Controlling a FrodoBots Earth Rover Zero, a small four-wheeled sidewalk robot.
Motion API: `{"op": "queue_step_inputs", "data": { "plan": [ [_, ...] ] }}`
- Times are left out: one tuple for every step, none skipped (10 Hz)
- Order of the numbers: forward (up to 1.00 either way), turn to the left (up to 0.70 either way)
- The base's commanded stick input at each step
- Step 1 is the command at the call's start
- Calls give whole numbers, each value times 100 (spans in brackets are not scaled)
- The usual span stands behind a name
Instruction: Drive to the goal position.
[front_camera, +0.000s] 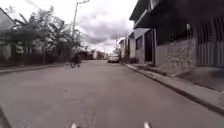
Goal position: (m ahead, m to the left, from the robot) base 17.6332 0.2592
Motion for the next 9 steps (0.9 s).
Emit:
{"op": "queue_step_inputs", "data": {
  "plan": [
    [70, 13],
    [70, 9],
    [70, 6],
    [70, 4],
    [70, 2],
    [70, 0],
    [70, 0],
    [70, -1],
    [70, -17]
  ]
}}
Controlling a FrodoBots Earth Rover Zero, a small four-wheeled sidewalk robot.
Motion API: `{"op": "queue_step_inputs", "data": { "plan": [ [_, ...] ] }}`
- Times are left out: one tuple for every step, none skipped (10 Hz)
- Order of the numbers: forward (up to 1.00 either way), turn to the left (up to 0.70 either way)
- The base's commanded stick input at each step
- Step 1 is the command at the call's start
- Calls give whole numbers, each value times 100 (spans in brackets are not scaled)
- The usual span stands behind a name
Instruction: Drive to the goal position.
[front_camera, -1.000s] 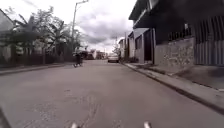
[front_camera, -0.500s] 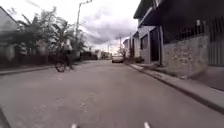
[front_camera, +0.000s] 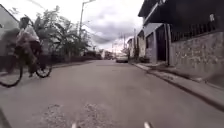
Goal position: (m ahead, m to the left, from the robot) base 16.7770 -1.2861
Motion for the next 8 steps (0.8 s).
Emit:
{"op": "queue_step_inputs", "data": {
  "plan": [
    [70, -33],
    [70, -35],
    [70, -1],
    [70, 0],
    [70, 0],
    [70, 0],
    [70, 4],
    [70, 7]
  ]
}}
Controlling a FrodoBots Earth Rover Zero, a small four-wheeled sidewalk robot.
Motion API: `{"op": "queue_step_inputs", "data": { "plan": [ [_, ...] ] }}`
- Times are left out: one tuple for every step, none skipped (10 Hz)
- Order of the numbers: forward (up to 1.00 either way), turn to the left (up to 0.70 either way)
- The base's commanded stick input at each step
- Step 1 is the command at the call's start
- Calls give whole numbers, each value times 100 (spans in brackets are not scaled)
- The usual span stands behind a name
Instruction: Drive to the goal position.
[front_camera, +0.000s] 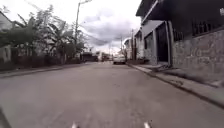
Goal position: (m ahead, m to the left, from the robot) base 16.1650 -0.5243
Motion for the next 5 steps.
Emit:
{"op": "queue_step_inputs", "data": {
  "plan": [
    [70, 7],
    [70, -15],
    [70, -32],
    [70, 1],
    [70, 3]
  ]
}}
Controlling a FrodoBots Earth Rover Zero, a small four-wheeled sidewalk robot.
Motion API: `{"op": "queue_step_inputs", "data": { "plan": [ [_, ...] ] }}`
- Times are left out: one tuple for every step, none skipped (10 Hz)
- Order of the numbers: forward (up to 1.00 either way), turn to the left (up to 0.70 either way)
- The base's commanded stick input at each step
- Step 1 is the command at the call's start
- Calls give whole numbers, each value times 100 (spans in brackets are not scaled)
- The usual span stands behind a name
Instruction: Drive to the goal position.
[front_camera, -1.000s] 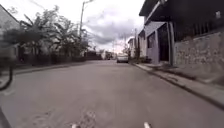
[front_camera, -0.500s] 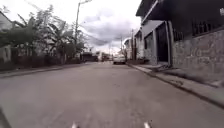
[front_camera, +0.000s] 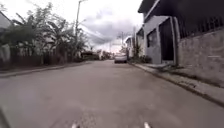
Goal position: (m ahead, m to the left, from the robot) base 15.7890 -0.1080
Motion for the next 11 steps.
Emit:
{"op": "queue_step_inputs", "data": {
  "plan": [
    [70, 5],
    [70, 4],
    [70, 1],
    [70, 0],
    [70, 0],
    [70, 0],
    [70, 0],
    [70, 0],
    [70, 0],
    [70, 0],
    [70, 0]
  ]
}}
